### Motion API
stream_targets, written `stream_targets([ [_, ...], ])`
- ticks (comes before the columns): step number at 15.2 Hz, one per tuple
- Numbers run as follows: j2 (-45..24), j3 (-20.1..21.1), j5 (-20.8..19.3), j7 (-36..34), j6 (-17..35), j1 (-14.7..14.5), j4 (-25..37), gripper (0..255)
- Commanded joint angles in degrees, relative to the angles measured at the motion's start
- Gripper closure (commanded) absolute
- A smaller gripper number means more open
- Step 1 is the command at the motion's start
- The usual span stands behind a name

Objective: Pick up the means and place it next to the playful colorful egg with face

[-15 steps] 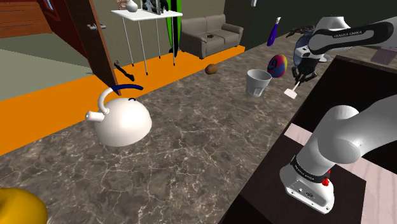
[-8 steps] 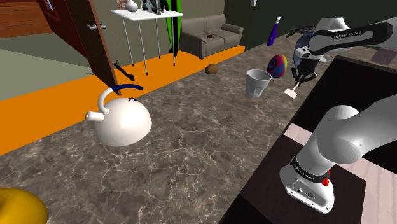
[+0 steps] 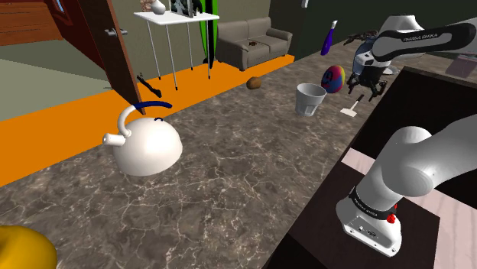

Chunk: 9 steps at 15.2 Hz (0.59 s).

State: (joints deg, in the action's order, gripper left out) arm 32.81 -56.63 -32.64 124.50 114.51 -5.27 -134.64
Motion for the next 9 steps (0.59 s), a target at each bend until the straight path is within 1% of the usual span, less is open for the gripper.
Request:
stream_targets([
  [1, 1.5, 2.4, 0.5, 0.1, -3.7, 0.9, 1.8, 0],
  [2, 1.9, 3.3, 0.8, 0.1, -5.2, 1.1, 2.9, 0],
  [9, 1.9, 3.3, 0.8, 0.1, -5.2, 1.1, 2.9, 0],
])
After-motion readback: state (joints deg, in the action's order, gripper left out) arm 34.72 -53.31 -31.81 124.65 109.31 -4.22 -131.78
